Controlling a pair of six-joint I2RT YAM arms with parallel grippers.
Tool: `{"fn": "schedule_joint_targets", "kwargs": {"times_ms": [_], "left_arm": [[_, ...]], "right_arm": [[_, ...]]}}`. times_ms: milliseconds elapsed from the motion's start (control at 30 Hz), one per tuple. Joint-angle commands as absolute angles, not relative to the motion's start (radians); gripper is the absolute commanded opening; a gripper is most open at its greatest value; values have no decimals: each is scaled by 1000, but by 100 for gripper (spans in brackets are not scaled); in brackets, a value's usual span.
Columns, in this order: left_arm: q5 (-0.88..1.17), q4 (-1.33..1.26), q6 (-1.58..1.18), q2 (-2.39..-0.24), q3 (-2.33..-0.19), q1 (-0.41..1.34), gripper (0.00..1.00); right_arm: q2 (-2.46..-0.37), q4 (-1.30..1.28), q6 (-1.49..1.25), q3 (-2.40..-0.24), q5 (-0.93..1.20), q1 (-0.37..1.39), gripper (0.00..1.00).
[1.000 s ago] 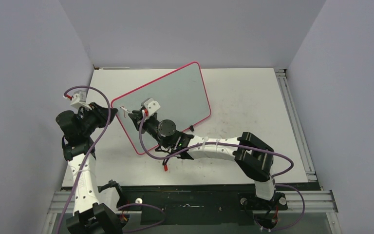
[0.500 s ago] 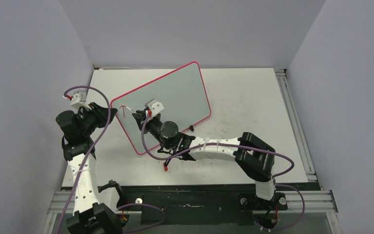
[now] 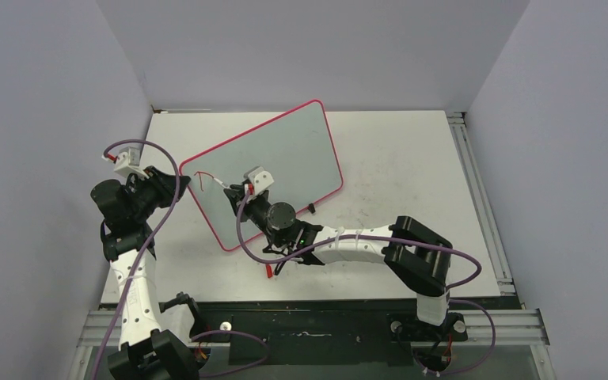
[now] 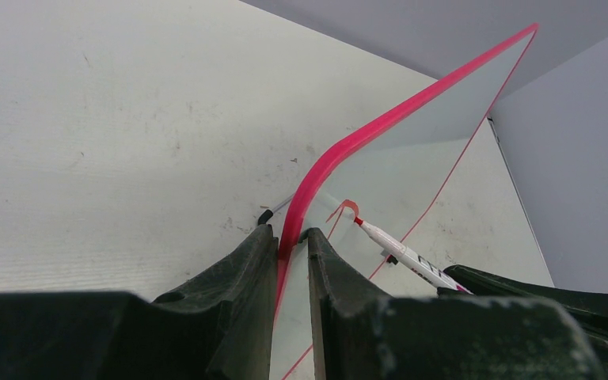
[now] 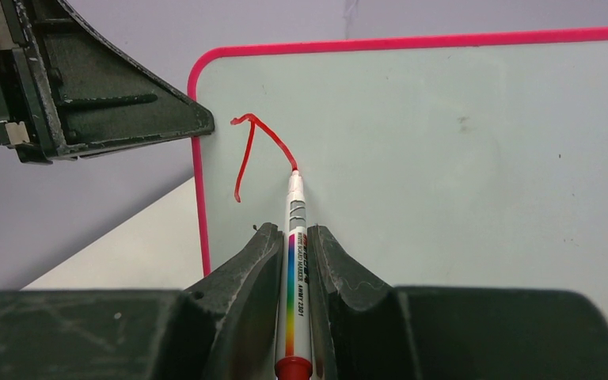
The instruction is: Write a sentence on the whiteboard
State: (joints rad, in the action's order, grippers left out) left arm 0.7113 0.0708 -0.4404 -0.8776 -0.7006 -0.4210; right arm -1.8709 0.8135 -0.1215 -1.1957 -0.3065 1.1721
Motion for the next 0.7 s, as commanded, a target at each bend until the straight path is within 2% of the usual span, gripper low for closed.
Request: {"fn": "schedule_joint_targets", "kwargs": {"times_ms": [0, 667], "left_arm": [[739, 41, -436, -865, -705, -427, 18], [740, 38, -436, -867, -706, -427, 18]], "right_arm": [[-1824, 832, -139, -1171, -317, 1167, 5], [-1862, 853, -138, -1195, -258, 1203, 5]]}}
